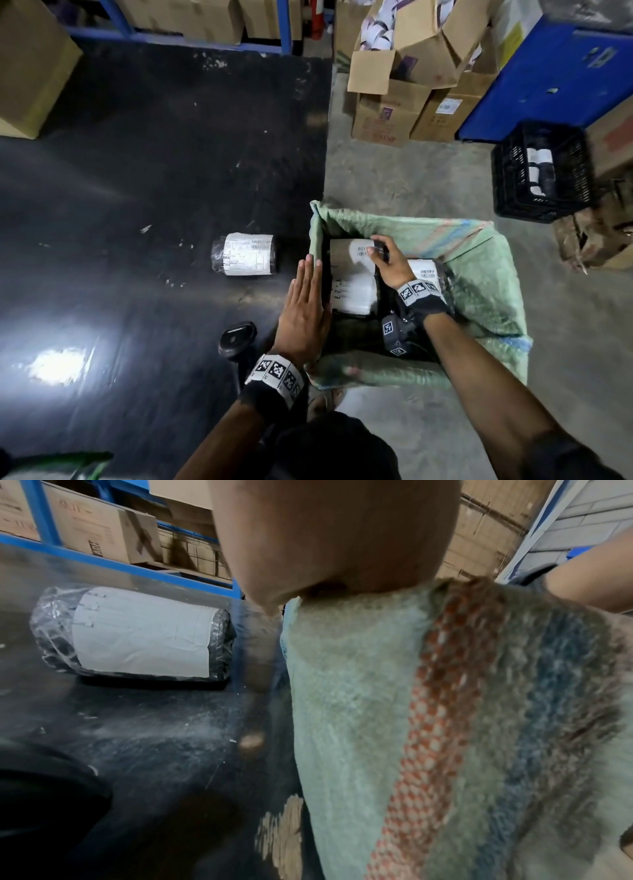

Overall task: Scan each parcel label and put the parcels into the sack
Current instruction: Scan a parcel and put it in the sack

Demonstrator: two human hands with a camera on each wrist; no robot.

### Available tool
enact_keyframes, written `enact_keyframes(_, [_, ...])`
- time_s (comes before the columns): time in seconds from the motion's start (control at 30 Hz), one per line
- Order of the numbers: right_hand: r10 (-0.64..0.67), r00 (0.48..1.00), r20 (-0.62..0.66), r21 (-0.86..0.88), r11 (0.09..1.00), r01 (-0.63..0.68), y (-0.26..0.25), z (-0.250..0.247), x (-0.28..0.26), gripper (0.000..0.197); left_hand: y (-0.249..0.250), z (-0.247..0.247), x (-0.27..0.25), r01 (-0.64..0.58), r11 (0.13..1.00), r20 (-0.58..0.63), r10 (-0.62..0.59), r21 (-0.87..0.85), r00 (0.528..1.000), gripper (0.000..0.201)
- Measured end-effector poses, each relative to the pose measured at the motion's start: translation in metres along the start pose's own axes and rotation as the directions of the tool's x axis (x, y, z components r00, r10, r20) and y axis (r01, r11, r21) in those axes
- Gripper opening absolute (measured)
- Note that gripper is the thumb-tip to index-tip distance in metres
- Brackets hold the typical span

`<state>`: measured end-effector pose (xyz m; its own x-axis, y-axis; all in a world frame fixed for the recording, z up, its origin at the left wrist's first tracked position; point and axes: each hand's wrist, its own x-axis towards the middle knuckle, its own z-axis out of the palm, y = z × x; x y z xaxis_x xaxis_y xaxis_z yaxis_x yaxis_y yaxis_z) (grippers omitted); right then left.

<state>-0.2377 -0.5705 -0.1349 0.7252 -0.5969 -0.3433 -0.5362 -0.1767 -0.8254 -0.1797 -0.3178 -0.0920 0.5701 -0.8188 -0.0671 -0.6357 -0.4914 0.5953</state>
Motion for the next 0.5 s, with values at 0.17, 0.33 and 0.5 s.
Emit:
enact_keyframes(0.17, [0.041,0.997,-0.064,-0.089,0.995,-0.046,0.011,0.02,-0.009,0.041,-0.001,-0.006,0.0,0.021,1.0,0.043,-0.022,0.006,0.999,0.086])
enact_keyframes(0.33, [0.092,0.995,-0.024,-0.137,0.986,-0.094,0.0,0.014,-0.013,0.051,0.002,-0.012,0.002,0.043,0.999,0.088,-0.045,0.025,0.995,0.086])
enact_keyframes(0.5, [0.148,0.989,0.001,-0.234,0.962,-0.144,-0.033,-0.004,-0.023,0.055,-0.002,-0.031,0.004,0.04,0.997,0.082,-0.034,-0.065,0.996,0.087])
